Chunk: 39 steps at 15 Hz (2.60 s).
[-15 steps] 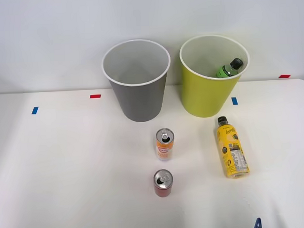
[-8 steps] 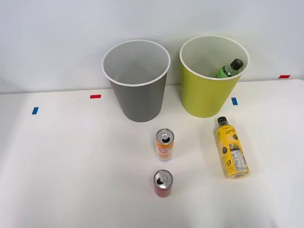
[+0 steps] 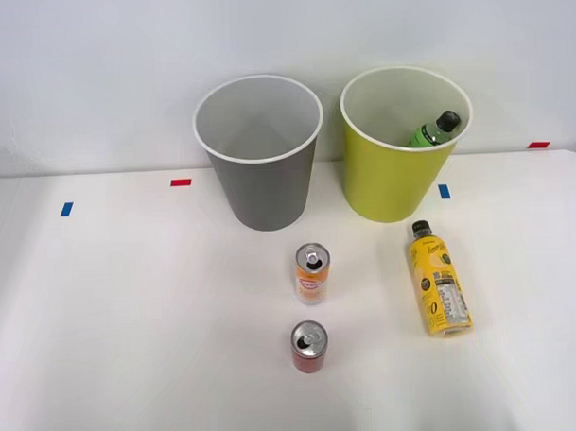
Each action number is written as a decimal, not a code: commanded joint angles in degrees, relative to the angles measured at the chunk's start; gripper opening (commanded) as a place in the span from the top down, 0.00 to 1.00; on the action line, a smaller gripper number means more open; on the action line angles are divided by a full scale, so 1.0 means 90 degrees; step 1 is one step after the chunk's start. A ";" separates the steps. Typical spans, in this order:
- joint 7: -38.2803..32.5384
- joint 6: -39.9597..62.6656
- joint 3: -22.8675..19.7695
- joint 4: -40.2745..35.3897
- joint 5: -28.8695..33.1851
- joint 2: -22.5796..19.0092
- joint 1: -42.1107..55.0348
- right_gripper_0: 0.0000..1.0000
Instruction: Put cans in the gray bin, plastic bottles in the light green bin
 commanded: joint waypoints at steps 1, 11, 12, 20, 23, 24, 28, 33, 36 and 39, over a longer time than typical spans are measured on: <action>0.0001 -0.0001 0.0000 0.0000 -0.0002 -0.0006 -0.0005 0.00; 0.0001 -0.0001 0.0000 0.0000 -0.0002 -0.0006 -0.0005 0.00; 0.0001 -0.0001 0.0000 0.0000 -0.0002 -0.0006 -0.0005 0.00; 0.0001 -0.0001 0.0000 0.0000 -0.0002 -0.0006 -0.0005 0.00; 0.0001 -0.0001 0.0000 0.0000 -0.0002 -0.0006 -0.0005 0.00; 0.0001 -0.0001 0.0000 0.0000 -0.0002 -0.0006 -0.0005 0.00; 0.0001 -0.0001 0.0000 0.0000 -0.0002 -0.0006 -0.0005 0.00; 0.0001 -0.0001 0.0000 0.0000 -0.0002 -0.0006 -0.0005 0.00; 0.0001 -0.0001 0.0000 0.0000 -0.0002 -0.0006 -0.0005 0.00; 0.0001 -0.0001 0.0000 0.0000 -0.0002 -0.0006 -0.0005 0.00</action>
